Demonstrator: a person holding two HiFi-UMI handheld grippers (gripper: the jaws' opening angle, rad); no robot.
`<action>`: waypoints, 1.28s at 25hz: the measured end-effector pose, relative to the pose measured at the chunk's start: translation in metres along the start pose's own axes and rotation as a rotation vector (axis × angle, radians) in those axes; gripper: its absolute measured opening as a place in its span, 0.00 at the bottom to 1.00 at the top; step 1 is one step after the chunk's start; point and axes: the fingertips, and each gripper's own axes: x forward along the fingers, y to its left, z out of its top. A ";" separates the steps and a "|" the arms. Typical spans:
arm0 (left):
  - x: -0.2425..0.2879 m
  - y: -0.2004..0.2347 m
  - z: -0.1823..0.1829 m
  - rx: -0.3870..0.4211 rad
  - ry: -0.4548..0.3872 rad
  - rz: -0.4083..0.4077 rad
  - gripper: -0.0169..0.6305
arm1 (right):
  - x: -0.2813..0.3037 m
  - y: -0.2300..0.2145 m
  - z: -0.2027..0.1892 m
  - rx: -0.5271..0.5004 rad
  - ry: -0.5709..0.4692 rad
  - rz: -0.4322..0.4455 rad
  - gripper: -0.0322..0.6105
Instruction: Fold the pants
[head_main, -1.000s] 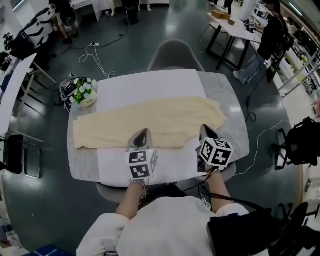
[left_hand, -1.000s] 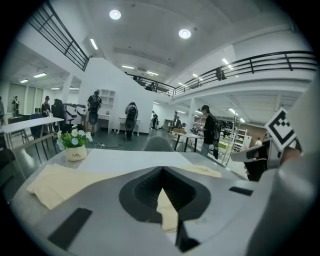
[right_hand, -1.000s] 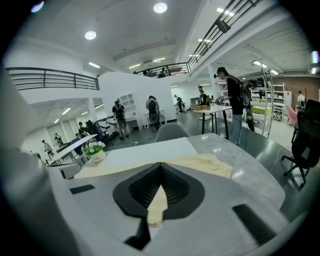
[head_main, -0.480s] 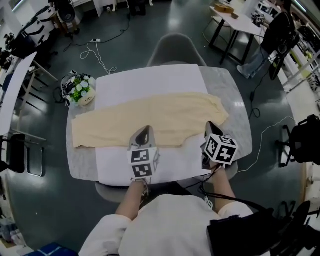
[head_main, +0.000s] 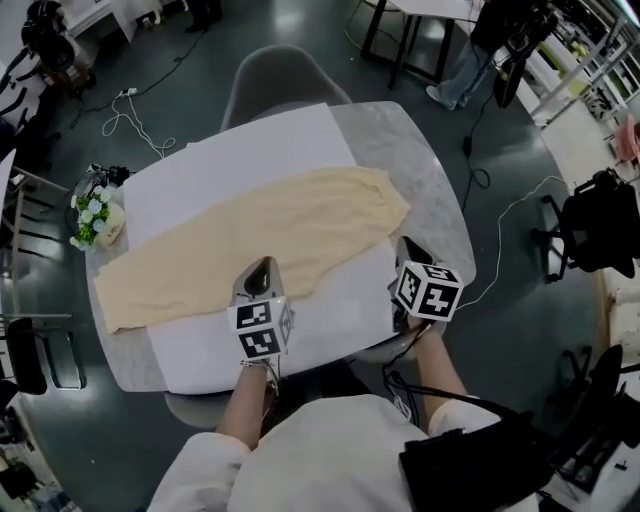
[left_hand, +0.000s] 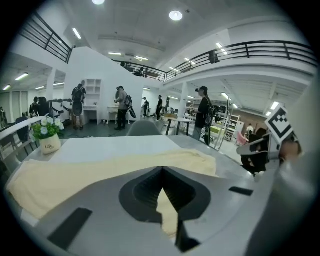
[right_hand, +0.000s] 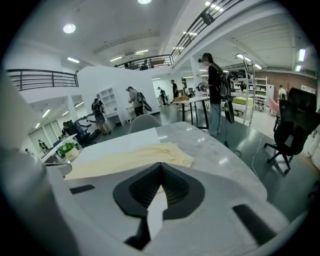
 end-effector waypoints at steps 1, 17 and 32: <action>0.009 -0.006 -0.001 0.002 0.005 -0.006 0.03 | 0.005 -0.009 0.001 0.008 0.001 -0.005 0.04; 0.089 -0.044 -0.031 -0.001 0.071 -0.005 0.03 | 0.111 -0.073 -0.008 0.024 0.098 0.049 0.18; 0.119 -0.037 -0.046 0.019 0.093 0.011 0.03 | 0.172 -0.096 -0.001 -0.054 0.164 0.084 0.34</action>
